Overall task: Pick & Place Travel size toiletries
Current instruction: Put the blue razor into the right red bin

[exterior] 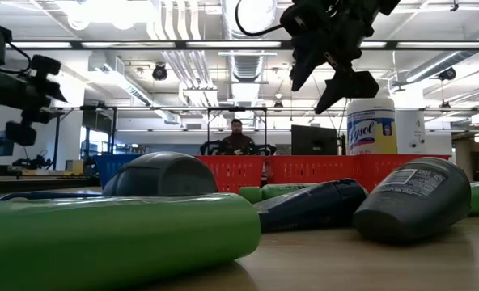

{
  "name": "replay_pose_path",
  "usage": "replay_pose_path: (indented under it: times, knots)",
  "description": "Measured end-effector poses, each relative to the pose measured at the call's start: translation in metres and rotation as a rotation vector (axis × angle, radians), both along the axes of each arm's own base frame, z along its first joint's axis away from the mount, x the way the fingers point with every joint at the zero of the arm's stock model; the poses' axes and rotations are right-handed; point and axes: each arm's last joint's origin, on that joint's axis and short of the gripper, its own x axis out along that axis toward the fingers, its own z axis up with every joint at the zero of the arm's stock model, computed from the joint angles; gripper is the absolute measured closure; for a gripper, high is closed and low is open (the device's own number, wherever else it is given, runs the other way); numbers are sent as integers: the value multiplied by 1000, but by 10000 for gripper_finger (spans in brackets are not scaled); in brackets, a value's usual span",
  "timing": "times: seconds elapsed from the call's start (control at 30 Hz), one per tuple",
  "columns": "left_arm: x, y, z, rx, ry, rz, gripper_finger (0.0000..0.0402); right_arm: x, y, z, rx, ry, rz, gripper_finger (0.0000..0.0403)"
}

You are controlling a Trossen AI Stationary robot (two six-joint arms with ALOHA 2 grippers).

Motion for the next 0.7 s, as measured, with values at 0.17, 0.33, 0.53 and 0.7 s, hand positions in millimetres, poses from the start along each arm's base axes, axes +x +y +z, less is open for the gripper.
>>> replay_pose_path:
  times: [0.17,0.33,0.53,0.7]
  knots:
    - [5,-3,28,151,199,-137,287,0,0,0,-5,-1,8,157]
    - [10,-4,86,308,456,-219,287,0,0,0,-5,-1,10,160]
    - [40,14,104,155,554,-663,287,0,1,0,0,-4,37,145]
    - [82,-3,80,-53,667,-1035,287,0,0,0,-3,-4,42,133]
